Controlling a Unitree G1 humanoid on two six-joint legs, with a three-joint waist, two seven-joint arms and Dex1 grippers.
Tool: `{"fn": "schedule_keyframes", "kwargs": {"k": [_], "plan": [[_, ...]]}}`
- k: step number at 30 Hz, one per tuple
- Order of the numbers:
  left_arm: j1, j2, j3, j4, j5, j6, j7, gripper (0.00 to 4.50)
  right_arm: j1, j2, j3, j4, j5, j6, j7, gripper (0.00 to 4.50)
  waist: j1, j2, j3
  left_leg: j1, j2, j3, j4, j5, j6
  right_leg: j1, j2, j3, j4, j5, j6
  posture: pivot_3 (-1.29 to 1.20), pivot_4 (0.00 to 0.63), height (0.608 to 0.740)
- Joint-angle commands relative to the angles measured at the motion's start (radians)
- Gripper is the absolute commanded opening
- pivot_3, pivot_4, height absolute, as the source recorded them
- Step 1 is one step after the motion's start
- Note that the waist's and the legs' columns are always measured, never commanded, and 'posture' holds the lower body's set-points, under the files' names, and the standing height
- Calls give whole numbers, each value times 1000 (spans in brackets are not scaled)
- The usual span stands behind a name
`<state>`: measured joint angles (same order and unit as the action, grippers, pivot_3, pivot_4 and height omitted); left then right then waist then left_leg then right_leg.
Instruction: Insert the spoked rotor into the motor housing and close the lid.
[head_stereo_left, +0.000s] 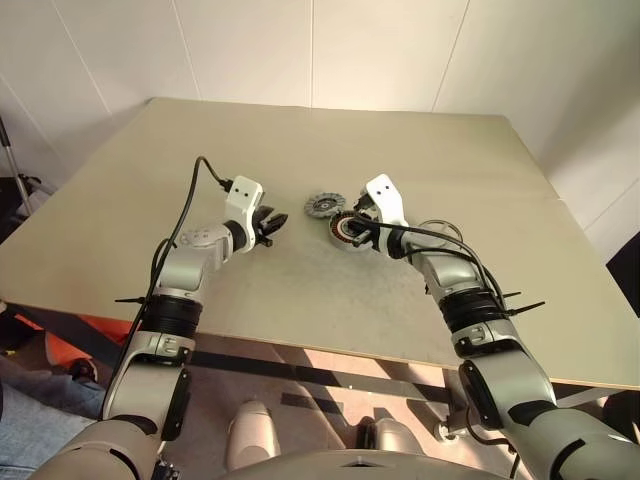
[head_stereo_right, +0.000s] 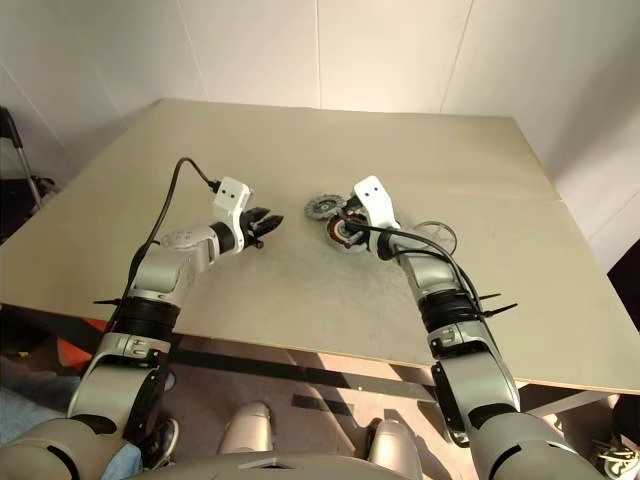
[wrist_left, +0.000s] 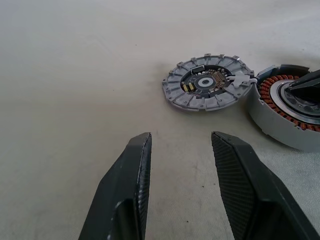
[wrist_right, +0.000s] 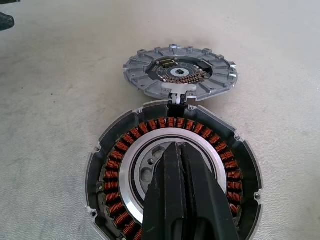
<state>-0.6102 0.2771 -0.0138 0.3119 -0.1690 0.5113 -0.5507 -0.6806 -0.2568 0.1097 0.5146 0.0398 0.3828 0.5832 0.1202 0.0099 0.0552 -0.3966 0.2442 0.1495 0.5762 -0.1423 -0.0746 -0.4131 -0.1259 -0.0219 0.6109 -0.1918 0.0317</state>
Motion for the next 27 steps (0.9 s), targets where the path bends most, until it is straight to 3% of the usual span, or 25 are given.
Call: {"fn": "schedule_keyframes", "kwargs": {"k": [1, 7, 13, 16, 20, 27], "plan": [[-14, 7, -2, -9, 4, -21, -1, 2007, -15, -15, -19, -84, 20, 4, 13, 25, 0, 0, 0, 0, 0, 0, 0, 0, 0, 0, 0, 0, 0, 0, 0, 0, 0, 740], [-12, 5, -2, -6, 4, -25, -1, 2007, 6, -97, 37, -283, 3, -16, 133, 25, 2, 0, 0, -1, 0, 0, 0, 0, 0, -1, 0, 0, -1, 0, 0, 0, 0, 740], [-18, 0, -5, 7, 6, -32, 1, 2007, -19, -245, 154, -289, -68, -123, 323, 25, 3, 0, 0, 1, 0, 0, 0, -1, 2, 2, 0, 0, -1, 0, 0, 0, 0, 740], [-17, -1, -5, 11, 7, -37, 1, 2007, -51, -288, 207, -239, -109, -214, 400, 909, 1, 0, 0, 2, 0, 0, 0, -2, 4, 2, 0, 0, -1, 0, 0, 0, 0, 740], [-9, -1, -3, 5, 7, -37, 5, 2007, -120, -288, 251, -118, -191, -328, 387, 2288, -3, 0, 0, 1, 0, 0, 0, -2, 4, 2, 0, 0, -1, 0, 0, 0, 0, 740], [8, 6, 1, -14, 4, -31, 11, 2007, -180, -246, 276, 29, -240, -442, 412, 2288, -4, 0, 0, 1, 0, 0, 1, -3, 6, 2, 0, 0, -1, 0, 0, 0, 0, 740]]}}
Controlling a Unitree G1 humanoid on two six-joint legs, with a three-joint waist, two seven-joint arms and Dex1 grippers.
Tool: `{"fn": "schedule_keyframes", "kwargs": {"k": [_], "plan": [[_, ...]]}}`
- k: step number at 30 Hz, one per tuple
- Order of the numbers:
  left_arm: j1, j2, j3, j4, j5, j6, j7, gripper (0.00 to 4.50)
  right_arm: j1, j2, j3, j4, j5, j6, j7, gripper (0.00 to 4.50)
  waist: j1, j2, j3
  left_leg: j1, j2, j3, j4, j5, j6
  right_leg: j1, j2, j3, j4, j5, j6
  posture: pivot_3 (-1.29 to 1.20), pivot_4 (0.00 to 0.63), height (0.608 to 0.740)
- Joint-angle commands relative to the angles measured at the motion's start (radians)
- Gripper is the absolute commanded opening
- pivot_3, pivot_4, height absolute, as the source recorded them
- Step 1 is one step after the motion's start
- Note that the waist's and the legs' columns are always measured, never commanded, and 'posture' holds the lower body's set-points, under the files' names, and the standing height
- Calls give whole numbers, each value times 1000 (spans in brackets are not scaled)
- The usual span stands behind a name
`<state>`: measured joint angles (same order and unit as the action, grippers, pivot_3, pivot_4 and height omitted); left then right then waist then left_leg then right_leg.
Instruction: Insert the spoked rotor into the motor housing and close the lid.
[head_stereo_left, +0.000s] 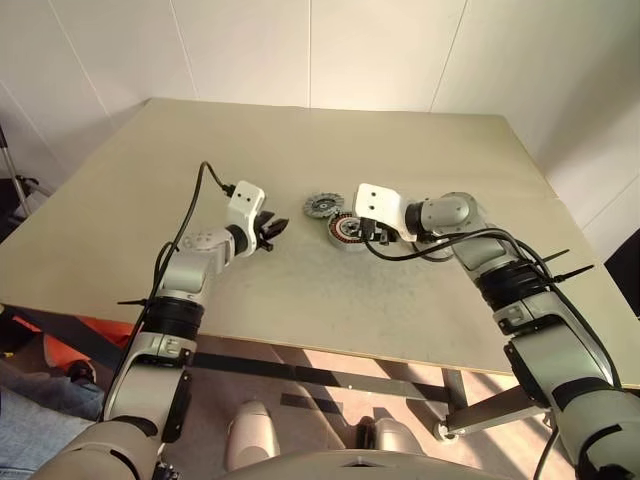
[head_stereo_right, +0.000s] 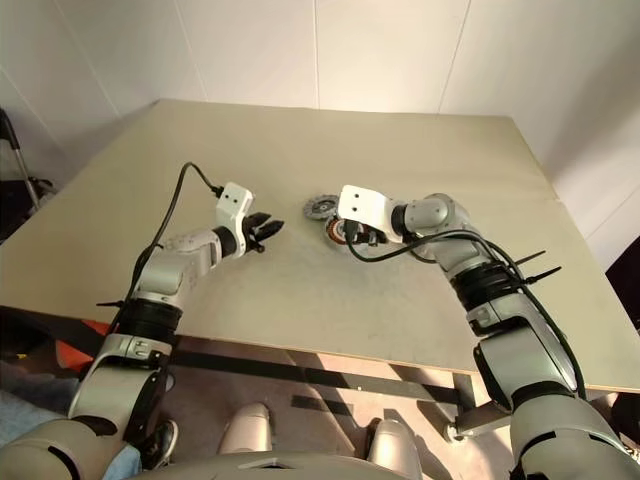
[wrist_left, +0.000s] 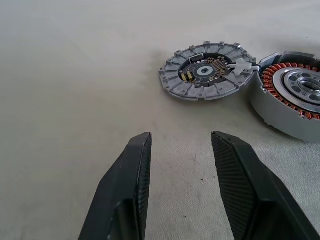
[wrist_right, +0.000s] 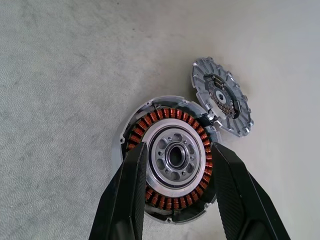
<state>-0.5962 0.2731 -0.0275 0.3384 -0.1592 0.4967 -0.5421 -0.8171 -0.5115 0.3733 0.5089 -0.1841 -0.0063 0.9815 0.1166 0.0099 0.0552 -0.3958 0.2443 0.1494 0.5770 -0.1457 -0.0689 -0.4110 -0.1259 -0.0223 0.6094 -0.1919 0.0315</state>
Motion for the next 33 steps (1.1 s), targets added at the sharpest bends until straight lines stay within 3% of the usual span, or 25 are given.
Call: {"fn": "schedule_keyframes", "kwargs": {"k": [1, 33], "plan": [[-6, 11, 15, -41, -6, -17, 3, 2007, -49, 12, 18, 55, -27, -69, 16, 2288, -1, 0, 0, 0, 0, 0, 0, 0, 0, 0, 0, 0, 0, 0, 0, 0, 0, 740], [-4, 2, -4, -31, -2, -18, -6, 2007, -20, -130, -25, 70, -86, -132, 15, 2288, -19, 0, 0, -1, 0, 0, 2, -1, 2, 0, 0, 0, 0, 0, 0, 0, 0, 740]]}}
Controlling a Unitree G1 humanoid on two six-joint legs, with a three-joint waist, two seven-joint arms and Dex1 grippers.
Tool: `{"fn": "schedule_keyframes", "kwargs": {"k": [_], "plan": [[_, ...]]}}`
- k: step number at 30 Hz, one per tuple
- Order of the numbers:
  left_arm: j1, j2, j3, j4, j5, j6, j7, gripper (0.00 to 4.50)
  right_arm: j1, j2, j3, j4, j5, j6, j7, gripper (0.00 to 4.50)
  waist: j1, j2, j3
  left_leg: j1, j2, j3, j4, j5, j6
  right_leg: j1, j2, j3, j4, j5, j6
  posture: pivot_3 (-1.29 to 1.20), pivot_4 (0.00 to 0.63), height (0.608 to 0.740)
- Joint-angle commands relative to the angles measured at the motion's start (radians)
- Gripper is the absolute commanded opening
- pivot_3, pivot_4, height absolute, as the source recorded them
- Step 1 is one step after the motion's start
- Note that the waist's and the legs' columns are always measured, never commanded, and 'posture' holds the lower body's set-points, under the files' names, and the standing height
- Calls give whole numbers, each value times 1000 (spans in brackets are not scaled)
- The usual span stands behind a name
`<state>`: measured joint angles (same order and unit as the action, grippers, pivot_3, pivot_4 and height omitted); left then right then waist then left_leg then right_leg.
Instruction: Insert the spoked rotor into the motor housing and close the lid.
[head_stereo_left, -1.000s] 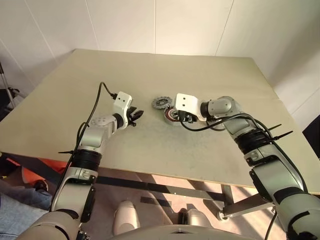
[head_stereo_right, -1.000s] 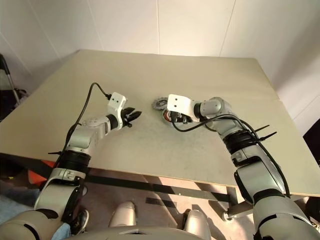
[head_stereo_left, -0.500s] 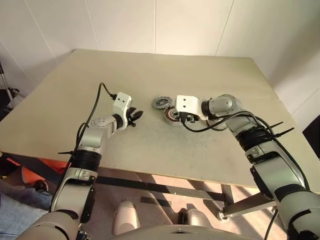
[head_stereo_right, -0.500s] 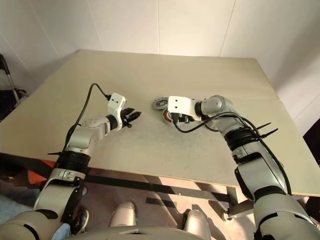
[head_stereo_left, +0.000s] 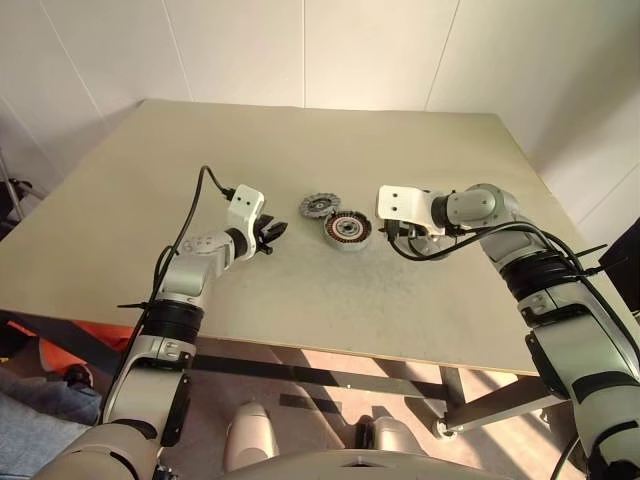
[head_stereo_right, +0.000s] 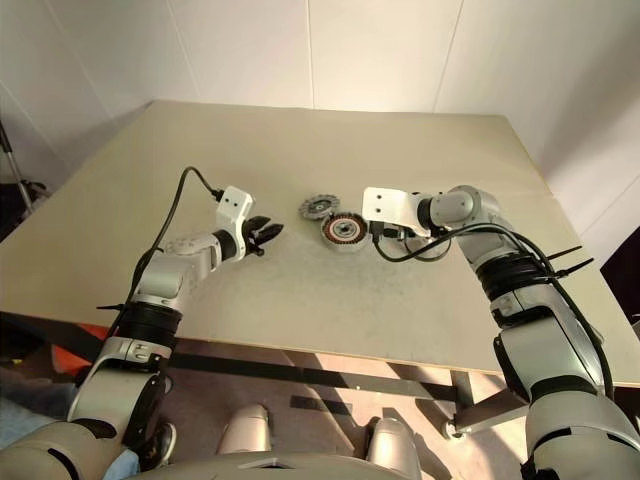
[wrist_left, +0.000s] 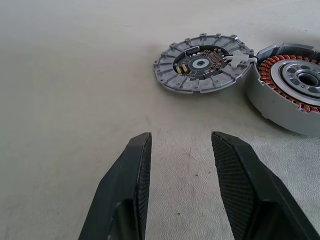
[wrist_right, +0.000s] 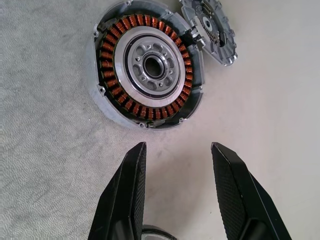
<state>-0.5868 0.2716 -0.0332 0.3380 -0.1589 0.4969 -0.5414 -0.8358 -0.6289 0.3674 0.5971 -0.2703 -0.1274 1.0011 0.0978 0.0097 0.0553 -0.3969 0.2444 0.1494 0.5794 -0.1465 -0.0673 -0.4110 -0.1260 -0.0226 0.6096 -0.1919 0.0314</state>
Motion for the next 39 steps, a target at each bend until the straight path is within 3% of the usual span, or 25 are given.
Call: {"fn": "schedule_keyframes", "kwargs": {"k": [1, 13, 20, 24, 31, 39], "plan": [[-14, 3, 2, -31, -3, -18, -7, 2007, -3, -19, -20, 0, -12, -9, -19, 2288, 0, 0, 0, 0, 0, 0, 0, 0, 0, 0, 0, 0, 0, 0, 0, 0, 0, 740], [-6, 2, 1, -37, -3, -13, -7, 2007, -85, -151, -112, 231, -34, 10, -150, 2288, -1, 0, 0, -1, 0, 0, 1, -1, 1, 0, 0, 0, 0, 0, 0, 0, 0, 740], [1, -4, 0, -36, -5, -14, -8, 2007, -54, -220, -302, 317, 110, 177, -165, 2288, 0, 0, 0, -2, 0, 0, 2, -1, 2, 0, 0, 0, -1, 0, 0, 0, 0, 740], [13, -3, 1, -39, -6, -14, -12, 2007, 49, -214, -456, 203, 268, 382, -134, 2288, 2, 0, 0, -2, 0, 0, 2, -2, 3, 0, 0, 0, -1, 0, 0, 0, 0, 740], [2, -10, -17, -19, 1, -16, -27, 2007, 355, -109, -666, -222, 528, 803, -176, 2288, 4, 2, -1, 2, 0, 1, 2, -2, 4, 2, 0, 1, 0, 0, 0, 0, 0, 740], [-14, -5, -29, -1, 10, -23, -42, 2007, 435, -22, -737, -361, 658, 960, -259, 2288, 5, 3, -2, 7, -1, 2, 2, -2, 3, 7, -2, 2, -1, 0, 0, 0, 0, 740]]}}
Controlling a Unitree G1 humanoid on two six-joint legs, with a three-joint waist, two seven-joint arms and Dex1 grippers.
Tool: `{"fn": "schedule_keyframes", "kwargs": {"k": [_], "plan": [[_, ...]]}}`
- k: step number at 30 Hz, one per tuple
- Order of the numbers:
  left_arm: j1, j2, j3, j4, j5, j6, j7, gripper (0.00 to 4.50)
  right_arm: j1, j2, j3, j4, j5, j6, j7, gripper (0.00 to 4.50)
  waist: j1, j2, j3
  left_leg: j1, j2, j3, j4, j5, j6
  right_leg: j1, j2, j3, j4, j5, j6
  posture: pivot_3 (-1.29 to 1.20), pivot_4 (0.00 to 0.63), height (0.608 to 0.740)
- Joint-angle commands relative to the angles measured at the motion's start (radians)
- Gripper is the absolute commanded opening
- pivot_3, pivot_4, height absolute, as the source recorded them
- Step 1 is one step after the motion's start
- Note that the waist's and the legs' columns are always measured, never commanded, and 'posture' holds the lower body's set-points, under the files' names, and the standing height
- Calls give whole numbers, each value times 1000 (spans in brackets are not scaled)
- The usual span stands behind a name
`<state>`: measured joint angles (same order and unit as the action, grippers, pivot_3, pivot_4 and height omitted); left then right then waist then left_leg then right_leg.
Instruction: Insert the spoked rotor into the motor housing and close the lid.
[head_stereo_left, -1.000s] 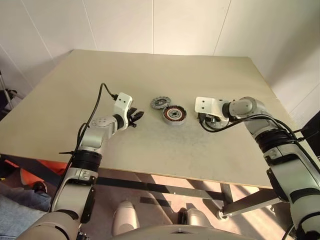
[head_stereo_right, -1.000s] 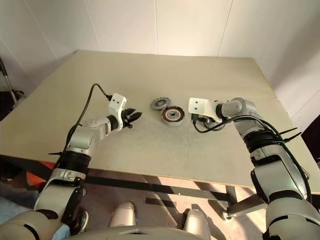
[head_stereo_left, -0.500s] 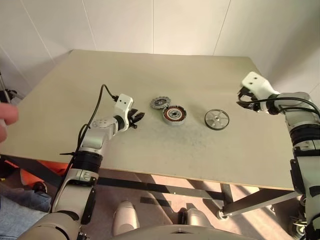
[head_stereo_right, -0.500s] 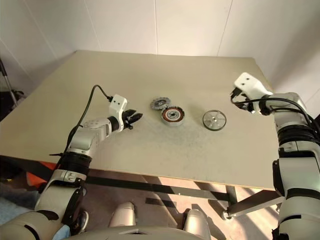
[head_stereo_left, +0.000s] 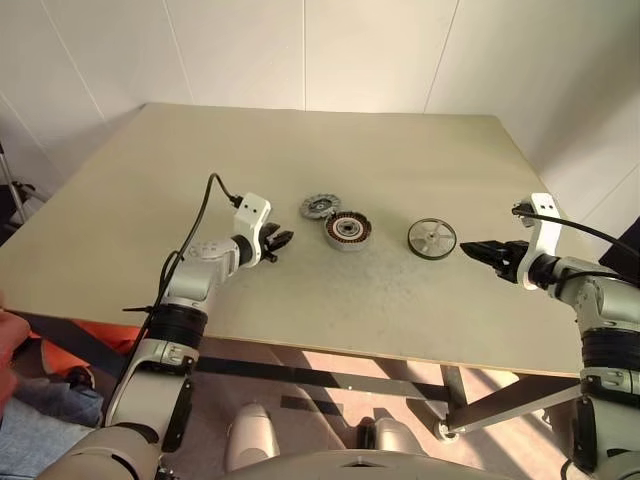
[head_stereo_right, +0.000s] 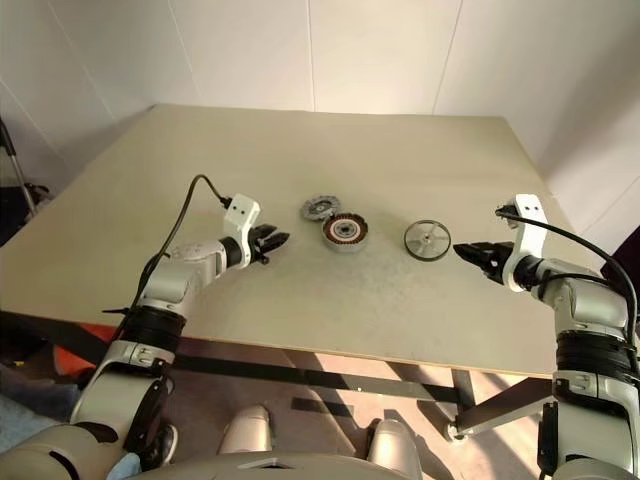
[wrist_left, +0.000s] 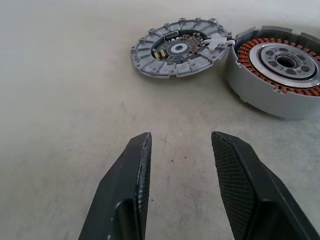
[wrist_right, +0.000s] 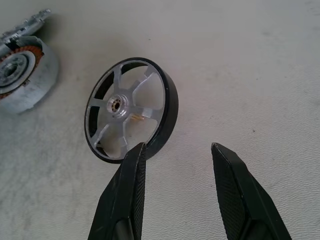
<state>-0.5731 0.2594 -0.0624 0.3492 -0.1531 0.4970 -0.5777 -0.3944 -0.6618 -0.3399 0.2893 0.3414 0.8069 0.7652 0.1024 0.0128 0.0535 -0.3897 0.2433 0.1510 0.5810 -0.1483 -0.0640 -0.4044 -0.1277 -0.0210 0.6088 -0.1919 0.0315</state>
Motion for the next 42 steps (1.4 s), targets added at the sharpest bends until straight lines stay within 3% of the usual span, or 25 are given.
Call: {"fn": "schedule_keyframes", "kwargs": {"k": [1, 15, 18, 23, 32, 36, 42], "plan": [[-28, 7, 0, -12, 4, -23, -6, 2007, -8, 16, -27, -49, 49, 27, -34, 2288, 0, 0, 0, 1, 0, 0, 0, 0, 0, 1, 0, 0, 0, 0, 0, 0, 0, 740], [-10, 21, 4, -34, 2, -19, 2, 2007, -107, 90, 34, 141, 36, -40, -96, 2288, -1, 0, 0, 1, 0, 0, -4, 0, -1, 0, 0, -1, -3, 0, 0, 0, 0, 740], [-12, 21, 4, -31, 2, -21, 3, 2007, -112, 93, 37, 137, 44, -35, -92, 1749, -1, 0, 0, 1, 0, 0, -4, 0, -1, 0, 0, -1, -3, 0, 0, 0, 0, 740], [-17, 22, 3, -25, 4, -26, 2, 2007, -113, 107, 30, 65, 75, -7, -95, 56, -1, 0, 0, 1, 0, 0, -4, 0, -1, 0, 0, -1, -3, 0, 0, 0, 0, 740], [-24, 25, -5, -15, 9, -34, -5, 2007, -161, 151, 56, -129, 160, 81, -109, 22, -2, 0, 0, 1, 0, 0, -5, 1, -1, 0, 0, -1, -3, 0, 0, 0, 0, 740], [-24, 24, -6, -15, 10, -35, -5, 2007, -210, 162, 199, -167, 94, 37, -92, 22, -4, 0, 0, 1, 0, 0, -6, 1, -2, -1, 0, -1, -3, 0, 0, 0, 0, 740], [-29, 17, -7, -15, 13, -36, -1, 2007, -325, 237, 389, 16, -37, -109, -60, 22, -5, 0, 0, 1, 0, 0, -9, 3, -5, -3, 0, -1, -3, 0, 1, 0, 0, 740]]}}
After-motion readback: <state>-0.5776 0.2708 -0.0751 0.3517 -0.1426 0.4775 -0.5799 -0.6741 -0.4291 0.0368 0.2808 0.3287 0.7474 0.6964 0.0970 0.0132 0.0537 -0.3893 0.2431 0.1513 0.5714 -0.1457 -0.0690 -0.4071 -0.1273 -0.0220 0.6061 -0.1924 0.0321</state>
